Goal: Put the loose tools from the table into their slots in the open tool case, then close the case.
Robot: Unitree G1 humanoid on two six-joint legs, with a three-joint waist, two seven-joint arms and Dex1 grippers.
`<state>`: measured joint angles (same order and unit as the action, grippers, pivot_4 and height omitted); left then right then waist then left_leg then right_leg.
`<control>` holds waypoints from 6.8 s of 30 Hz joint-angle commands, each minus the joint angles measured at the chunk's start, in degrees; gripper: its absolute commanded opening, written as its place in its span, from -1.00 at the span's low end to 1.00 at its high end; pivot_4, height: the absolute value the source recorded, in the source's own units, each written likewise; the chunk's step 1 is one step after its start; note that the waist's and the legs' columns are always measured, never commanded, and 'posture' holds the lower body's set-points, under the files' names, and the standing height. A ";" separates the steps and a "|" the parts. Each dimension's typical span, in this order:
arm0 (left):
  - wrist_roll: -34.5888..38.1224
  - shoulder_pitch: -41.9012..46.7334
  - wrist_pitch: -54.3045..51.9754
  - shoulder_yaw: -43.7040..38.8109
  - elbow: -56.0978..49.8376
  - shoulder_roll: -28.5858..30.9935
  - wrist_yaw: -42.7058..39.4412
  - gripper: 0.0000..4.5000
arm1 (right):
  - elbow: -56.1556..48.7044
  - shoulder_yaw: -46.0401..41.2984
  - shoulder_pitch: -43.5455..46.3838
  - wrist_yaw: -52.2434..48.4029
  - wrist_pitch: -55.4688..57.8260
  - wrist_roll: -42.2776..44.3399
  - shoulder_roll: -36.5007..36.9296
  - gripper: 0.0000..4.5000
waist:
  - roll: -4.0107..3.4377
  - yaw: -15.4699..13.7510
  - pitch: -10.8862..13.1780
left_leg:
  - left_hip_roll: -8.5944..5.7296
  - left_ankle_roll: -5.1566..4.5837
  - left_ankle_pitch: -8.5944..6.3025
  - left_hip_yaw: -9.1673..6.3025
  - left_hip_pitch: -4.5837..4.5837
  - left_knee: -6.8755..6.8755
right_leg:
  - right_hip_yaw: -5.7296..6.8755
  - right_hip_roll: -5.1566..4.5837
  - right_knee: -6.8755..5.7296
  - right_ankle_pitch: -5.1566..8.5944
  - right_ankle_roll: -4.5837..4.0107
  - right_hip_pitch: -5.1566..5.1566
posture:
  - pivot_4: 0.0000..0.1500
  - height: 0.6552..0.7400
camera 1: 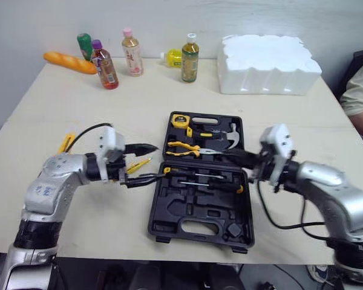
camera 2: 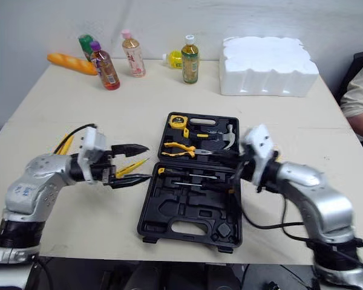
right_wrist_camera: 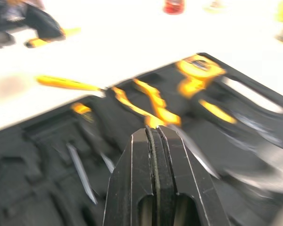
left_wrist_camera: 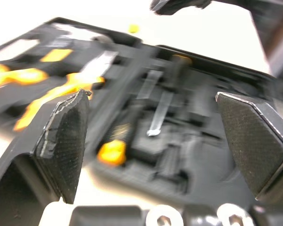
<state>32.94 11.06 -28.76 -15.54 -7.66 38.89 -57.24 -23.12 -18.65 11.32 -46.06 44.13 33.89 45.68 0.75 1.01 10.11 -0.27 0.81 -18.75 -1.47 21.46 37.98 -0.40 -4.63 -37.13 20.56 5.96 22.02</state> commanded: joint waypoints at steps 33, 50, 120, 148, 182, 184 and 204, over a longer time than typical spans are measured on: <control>-7.02 -14.19 22.72 -27.11 49.99 21.09 -0.12 1.00 | 34.58 -26.02 -17.97 -19.26 -21.30 -10.97 19.27 0.96 | -0.32 0.96 -0.01 | 0.00 -0.37 -0.30 0.53 -0.53 -0.82 | 0.06 -0.39 0.70 -0.11 -0.13 -0.06 | 1.00 1.00; 2.70 -19.71 5.40 -17.46 5.03 14.36 -1.55 1.00 | 6.18 -16.08 -12.43 -17.70 -7.97 2.84 16.60 0.96 | -0.34 0.70 -0.01 | 0.02 -0.10 -0.13 0.76 -0.26 -0.64 | 0.02 -0.41 0.21 -0.11 -0.13 0.38 | 1.00 1.00; -26.79 26.84 9.64 36.32 1.92 4.87 -13.80 -0.75 | -26.41 4.87 -8.22 6.53 1.34 15.71 4.64 1.00 | -0.02 -1.01 0.09 | 0.05 -0.05 -0.12 0.47 0.12 0.20 | -0.06 0.09 -0.25 -0.17 -0.02 0.44 | 1.00 1.00; -29.28 25.62 8.10 38.52 -0.29 0.08 -13.71 -0.75 | -26.95 4.03 -15.38 9.60 0.54 15.74 5.15 1.00 | -0.01 -0.99 0.09 | 0.03 -0.08 -0.13 0.46 0.08 0.24 | -0.07 0.12 -0.28 -0.17 -0.01 0.41 | 1.00 1.00; -30.35 27.18 6.01 38.15 2.20 -0.74 -13.50 -0.75 | -27.01 5.46 -16.78 10.52 -0.32 13.56 3.62 1.00 | 0.00 -1.01 0.08 | 0.02 -0.08 -0.13 0.46 0.07 0.28 | -0.07 0.14 -0.31 -0.17 -0.01 0.40 | 1.00 1.00; -30.04 27.33 5.30 37.99 2.09 -0.80 -13.46 -0.75 | -26.97 5.29 -16.90 10.43 -0.29 13.57 3.65 1.00 | 0.00 -0.99 0.08 | 0.02 -0.08 -0.13 0.46 0.07 0.28 | -0.07 0.14 -0.31 -0.17 -0.01 0.40 | 1.00 1.00; -15.47 25.82 5.06 29.01 -0.26 -2.00 -20.20 0.94 | -27.39 4.47 -18.42 9.61 -0.46 13.76 3.88 1.00 | 0.00 -0.97 0.08 | 0.03 -0.07 -0.12 0.47 0.07 0.29 | -0.07 0.12 -0.33 -0.17 -0.01 0.41 | 1.00 1.00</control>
<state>14.31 37.45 -24.98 15.40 -6.54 37.44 -75.85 -49.04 -13.05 -7.23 -35.91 44.92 47.06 49.41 0.75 0.04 10.19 -0.24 0.74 -18.87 -1.00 21.53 38.27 -0.47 -4.52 -37.45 20.39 5.95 22.42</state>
